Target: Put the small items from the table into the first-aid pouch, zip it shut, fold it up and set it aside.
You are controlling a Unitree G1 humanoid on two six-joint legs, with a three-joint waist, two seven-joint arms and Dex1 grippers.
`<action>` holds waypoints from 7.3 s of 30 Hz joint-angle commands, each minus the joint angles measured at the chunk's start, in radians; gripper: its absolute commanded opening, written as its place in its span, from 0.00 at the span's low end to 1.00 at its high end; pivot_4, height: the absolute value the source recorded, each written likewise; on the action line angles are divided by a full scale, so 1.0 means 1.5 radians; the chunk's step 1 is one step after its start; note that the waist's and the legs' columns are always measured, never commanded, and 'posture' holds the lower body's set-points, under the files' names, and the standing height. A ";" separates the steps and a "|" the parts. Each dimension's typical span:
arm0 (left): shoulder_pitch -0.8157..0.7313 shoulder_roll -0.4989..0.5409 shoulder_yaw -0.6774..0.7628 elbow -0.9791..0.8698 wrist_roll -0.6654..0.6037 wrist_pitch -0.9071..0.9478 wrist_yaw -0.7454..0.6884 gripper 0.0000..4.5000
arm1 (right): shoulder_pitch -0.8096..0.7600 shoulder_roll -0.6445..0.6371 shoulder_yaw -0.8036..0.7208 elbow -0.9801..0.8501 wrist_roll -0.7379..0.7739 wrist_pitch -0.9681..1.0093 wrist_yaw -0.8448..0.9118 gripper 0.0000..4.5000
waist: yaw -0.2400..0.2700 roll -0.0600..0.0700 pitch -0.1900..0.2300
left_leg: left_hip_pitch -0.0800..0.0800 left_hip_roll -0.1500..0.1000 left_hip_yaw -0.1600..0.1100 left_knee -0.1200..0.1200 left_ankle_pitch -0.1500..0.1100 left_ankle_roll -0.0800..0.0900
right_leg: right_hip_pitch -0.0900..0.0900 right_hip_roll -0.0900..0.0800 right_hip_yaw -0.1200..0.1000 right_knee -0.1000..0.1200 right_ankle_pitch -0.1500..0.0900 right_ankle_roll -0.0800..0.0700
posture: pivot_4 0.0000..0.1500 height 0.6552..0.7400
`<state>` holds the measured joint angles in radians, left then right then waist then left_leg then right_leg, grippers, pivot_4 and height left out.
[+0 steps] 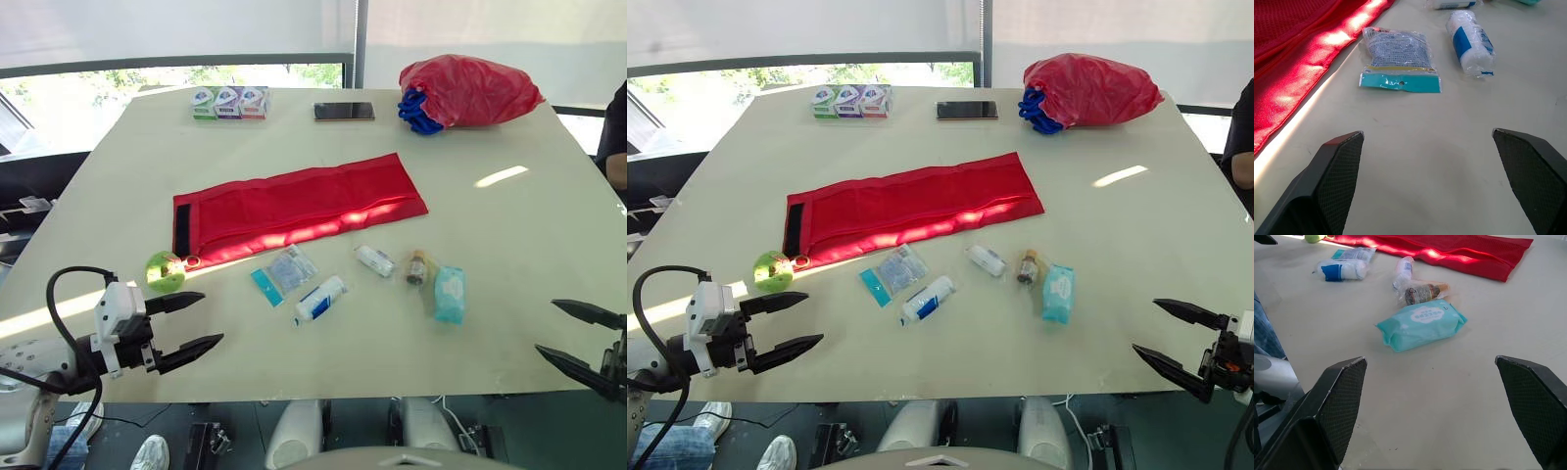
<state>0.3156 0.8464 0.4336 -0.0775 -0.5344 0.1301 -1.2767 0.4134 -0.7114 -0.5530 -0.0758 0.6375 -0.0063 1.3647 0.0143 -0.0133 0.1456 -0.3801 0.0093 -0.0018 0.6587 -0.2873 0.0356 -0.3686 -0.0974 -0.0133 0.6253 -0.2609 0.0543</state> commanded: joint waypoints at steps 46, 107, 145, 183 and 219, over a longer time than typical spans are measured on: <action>-0.367 -0.087 -0.268 0.149 0.114 0.132 0.087 0.35 | -0.382 -0.015 0.287 -0.429 0.127 0.354 -0.377 1.00 | -0.001 -0.004 0.002 | -0.002 -0.001 -0.002 0.002 0.000 0.000 | -0.001 0.007 -0.001 0.002 0.002 0.004 | 1.00 1.00; -0.484 -0.397 -0.209 -0.183 -0.103 0.316 0.575 0.00 | -0.689 0.427 0.299 -0.228 0.264 0.752 -1.008 0.00 | -0.019 -0.005 0.002 | -0.006 -0.003 -0.002 0.006 0.001 -0.002 | -0.006 0.008 0.001 0.009 0.002 0.004 | 1.00 1.00; -0.375 -0.003 -0.209 0.217 0.366 -0.074 0.438 0.98 | -0.489 0.148 0.198 -0.332 0.484 0.689 -0.911 0.00 | -0.016 -0.005 0.003 | -0.008 -0.001 -0.004 0.004 0.001 -0.001 | -0.007 0.007 0.001 0.006 0.002 0.004 | 1.00 1.00; -0.544 -0.180 -0.357 0.216 0.310 -0.139 0.233 0.02 | -0.535 0.205 0.348 -0.262 0.577 0.637 -0.984 0.00 | -0.015 -0.005 0.002 | -0.010 -0.002 -0.005 0.006 0.001 -0.001 | -0.007 0.007 -0.001 0.007 0.003 0.004 | 1.00 1.00; -0.579 -0.196 -0.344 0.283 0.199 -0.120 0.073 0.02 | -0.652 0.514 0.354 0.168 0.368 0.667 -0.975 0.00 | -0.022 -0.005 0.002 | -0.010 -0.003 -0.005 0.007 0.001 -0.001 | -0.008 0.009 0.000 0.011 0.003 0.004 | 1.00 1.00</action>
<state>-0.5534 0.5570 -0.0944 0.4054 -0.2008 -0.0578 -1.1534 -0.5463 0.0425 -0.0017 0.1748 1.2158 1.0159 -0.0939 -0.0182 -0.0211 0.1491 -0.3947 0.0054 -0.0089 0.6686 -0.2856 0.0340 -0.3807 -0.0838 -0.0134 0.6416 -0.2571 0.0606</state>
